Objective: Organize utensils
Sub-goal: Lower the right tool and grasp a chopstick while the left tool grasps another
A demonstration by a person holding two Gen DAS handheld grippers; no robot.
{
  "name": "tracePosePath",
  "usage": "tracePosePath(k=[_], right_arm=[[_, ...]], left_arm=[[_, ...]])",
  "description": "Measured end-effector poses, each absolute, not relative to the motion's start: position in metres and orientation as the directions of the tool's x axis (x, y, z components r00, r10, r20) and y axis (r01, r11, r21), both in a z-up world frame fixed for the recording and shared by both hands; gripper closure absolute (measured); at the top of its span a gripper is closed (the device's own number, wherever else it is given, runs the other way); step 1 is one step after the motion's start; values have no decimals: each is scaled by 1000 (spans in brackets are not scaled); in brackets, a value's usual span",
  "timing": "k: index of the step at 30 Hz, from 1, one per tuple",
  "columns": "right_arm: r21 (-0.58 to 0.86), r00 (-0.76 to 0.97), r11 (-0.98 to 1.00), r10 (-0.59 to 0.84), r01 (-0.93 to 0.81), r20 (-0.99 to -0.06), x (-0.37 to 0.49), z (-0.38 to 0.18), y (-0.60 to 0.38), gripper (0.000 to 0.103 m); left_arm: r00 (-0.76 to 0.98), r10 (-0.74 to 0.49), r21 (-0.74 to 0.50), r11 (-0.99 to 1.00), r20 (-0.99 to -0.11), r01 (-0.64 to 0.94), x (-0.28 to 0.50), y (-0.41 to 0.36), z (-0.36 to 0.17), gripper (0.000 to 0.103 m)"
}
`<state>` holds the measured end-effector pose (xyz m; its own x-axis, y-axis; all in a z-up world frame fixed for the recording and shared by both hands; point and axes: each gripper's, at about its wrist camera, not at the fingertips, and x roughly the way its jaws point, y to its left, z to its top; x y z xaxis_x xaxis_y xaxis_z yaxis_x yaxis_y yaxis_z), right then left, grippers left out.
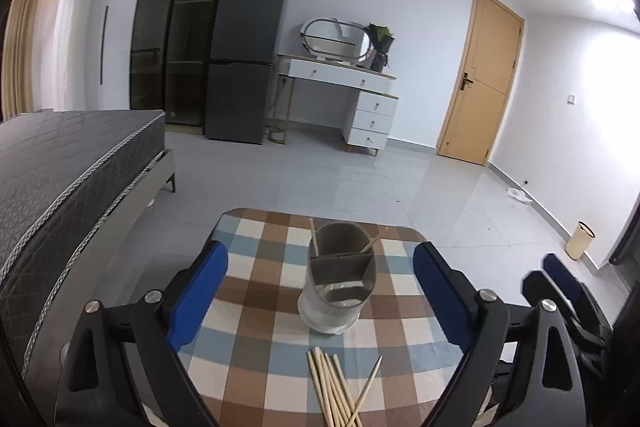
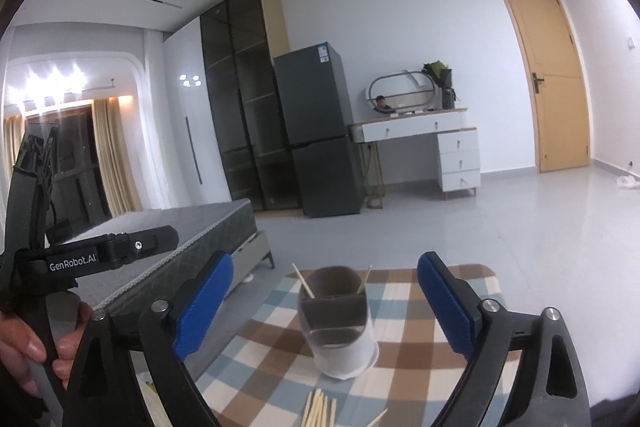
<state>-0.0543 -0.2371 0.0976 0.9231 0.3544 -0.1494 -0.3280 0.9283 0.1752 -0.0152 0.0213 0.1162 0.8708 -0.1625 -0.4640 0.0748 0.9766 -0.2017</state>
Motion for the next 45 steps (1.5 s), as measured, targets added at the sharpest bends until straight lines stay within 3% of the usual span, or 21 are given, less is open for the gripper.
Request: tracePosePath(k=[4,9,17,28,34,35,40,45], right_arm=[[95,930,939,341,-330,-139,-74,81,-227,0],[131,911,933,357,-336,-208,-77,52,-226,0],[210,834,927,373,-312,-407,-53,1,-231,0],[243,692,963,252,-112,-676,-1,-64,-244,0],[226,529,971,234,-80,-816,33,-104,-234,23],[227,516,971,235,-80,-824,36,-107,-233,31],[196,427,978,210,-78,-879,60,-126,-221,36],[159,384,986,165,-46,-909,79,-138,-217,50]], left_arm=[[872,-131,-177,983,-471,51,-22,19,95,11],[855,-100,-156,987,-508,23,-15,18,62,11],[790,-103,-142,990,-604,21,8,16,8,11],[714,-69,-134,990,-697,-35,29,28,-35,11],[641,-79,-185,978,-764,-100,46,41,-51,11],[629,-77,-189,975,-773,-113,48,43,-53,11],[565,-90,-227,958,-820,-176,59,56,-65,11],[525,-54,-198,955,-849,-221,67,60,-70,11]])
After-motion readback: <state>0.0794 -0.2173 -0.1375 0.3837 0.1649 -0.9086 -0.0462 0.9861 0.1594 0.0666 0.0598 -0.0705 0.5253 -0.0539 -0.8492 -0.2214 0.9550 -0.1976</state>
